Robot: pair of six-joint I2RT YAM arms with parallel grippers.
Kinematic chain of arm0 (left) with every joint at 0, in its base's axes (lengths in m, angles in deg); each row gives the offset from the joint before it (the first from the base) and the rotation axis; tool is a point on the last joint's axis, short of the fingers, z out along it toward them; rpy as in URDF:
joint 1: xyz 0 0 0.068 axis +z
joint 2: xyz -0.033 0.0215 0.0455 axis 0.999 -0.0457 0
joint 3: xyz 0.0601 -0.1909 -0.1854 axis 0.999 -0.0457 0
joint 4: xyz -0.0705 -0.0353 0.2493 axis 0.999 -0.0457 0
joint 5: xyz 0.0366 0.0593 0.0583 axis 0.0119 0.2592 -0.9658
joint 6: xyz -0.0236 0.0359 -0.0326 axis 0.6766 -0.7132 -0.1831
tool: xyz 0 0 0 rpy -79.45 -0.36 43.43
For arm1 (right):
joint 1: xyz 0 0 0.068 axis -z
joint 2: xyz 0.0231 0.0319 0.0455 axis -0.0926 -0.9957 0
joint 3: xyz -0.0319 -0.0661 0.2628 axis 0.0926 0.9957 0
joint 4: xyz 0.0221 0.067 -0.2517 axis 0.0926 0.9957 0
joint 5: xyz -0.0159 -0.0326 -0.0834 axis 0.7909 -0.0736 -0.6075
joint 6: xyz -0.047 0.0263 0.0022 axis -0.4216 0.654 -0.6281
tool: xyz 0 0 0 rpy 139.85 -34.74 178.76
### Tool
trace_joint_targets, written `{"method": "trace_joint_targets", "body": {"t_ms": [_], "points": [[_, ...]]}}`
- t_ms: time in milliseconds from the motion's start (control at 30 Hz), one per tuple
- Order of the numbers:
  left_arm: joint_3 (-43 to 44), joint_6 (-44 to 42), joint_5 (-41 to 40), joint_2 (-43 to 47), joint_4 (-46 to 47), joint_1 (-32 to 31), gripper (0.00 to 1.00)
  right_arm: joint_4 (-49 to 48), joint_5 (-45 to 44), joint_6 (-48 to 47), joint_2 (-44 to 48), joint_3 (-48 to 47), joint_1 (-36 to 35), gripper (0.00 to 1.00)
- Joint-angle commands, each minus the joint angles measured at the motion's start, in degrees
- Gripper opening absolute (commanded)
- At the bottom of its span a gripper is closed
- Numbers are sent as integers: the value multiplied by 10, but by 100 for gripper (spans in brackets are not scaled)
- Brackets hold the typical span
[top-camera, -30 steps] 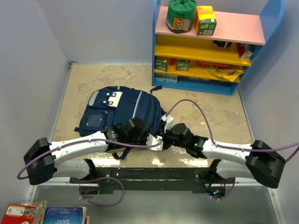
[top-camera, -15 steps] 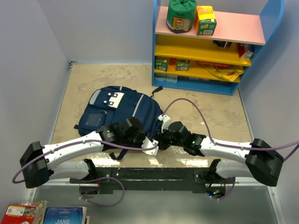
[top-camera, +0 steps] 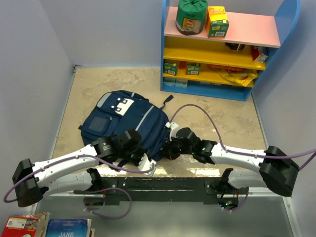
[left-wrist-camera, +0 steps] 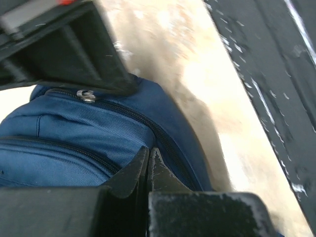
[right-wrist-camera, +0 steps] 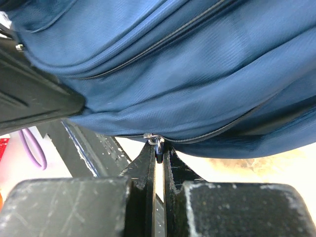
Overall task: Pack the student bag
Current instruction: Zip the student bag at the center of the board.
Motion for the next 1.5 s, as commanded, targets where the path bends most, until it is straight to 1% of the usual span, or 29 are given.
{"method": "trace_joint_targets", "body": {"t_ms": [0, 133, 167, 267, 300, 367, 433, 467, 533, 567, 667, 733, 800, 833, 867, 900, 967, 1000, 1067, 1100, 1133, 1167, 1200, 1233, 1267, 1333, 1367, 1400, 1467], "points": [[-17, -91, 63, 33, -176, 9, 0, 11, -38, -18, -26, -34, 7, 0], [-29, -129, 72, 54, -250, 27, 0, 40, -42, -44, -49, -68, 10, 0], [-31, -138, 71, 61, -277, 32, 0, 67, -43, -53, -53, -90, 11, 0], [-37, -163, 42, 82, -315, 48, 0, 108, -51, -76, -66, -124, 11, 0], [-34, -169, 19, 90, -325, 55, 0, 113, -54, -80, -69, -128, 11, 0], [-23, -183, 0, 99, -339, 64, 0, 120, -73, -83, -77, -133, 13, 0], [-7, -192, 3, 117, -341, 89, 0, 120, -89, -79, -81, -131, 19, 0], [-6, -194, 5, 123, -349, 93, 0, 126, -92, -79, -82, -131, 31, 0], [-7, -195, 11, 140, -355, 107, 0, 140, -128, -72, -99, -135, 54, 0], [-9, -196, 12, 146, -361, 112, 0, 153, -137, -68, -106, -142, 80, 0], [-13, -204, 10, 165, -370, 124, 0, 152, -149, -54, -116, -151, 104, 0], [-13, -197, 15, 170, -373, 126, 0, 122, -105, -58, -105, -141, 104, 0], [-8, -194, 23, 163, -375, 127, 0, 79, -95, -51, -100, -128, 103, 0], [-4, -189, 26, 157, -371, 126, 0, 68, -60, -48, -101, -117, 103, 0], [0, -182, 27, 141, -363, 127, 1, 49, -47, -46, -102, -111, 103, 0], [12, -149, 33, 129, -350, 126, 9, 35, -33, -45, -102, -107, 102, 0], [34, -112, 50, 85, -313, 125, 9, 13, 0, -49, -99, -97, 99, 0], [59, -73, 58, 70, -300, 125, 9, 6, 8, -56, -96, -94, 96, 0], [75, -30, 91, 35, -242, 126, 9, -3, 31, -63, -89, -90, 95, 0], [84, 13, 106, 27, -221, 125, 44, -4, 35, -68, -88, -88, 94, 0], [85, 34, 119, 20, -174, 126, 99, -4, 37, -69, -87, -86, 94, 0], [86, 62, 128, 6, -142, 123, 100, -3, 37, -70, -86, -85, 94, 0], [91, 117, 129, -3, -112, 121, 100, -4, 35, -74, -86, -84, 95, 0], [93, 136, 130, -11, -63, 120, 100, -4, 34, -74, -85, -80, 94, 0], [95, 153, 126, -25, -41, 115, 100, -9, 35, -73, -87, -78, 94, 0], [95, 203, 107, -35, 34, 103, 100, -19, 35, -68, -86, -71, 94, 0], [93, 216, 69, -47, 54, 79, 100, -23, 35, -67, -83, -68, 94, 0], [94, 241, 47, -55, 92, 67, 100, -26, 34, -65, -82, -66, 95, 0], [97, 260, 2, -85, 118, 49, 100, -36, 35, -65, -80, -62, 95, 0]]}}
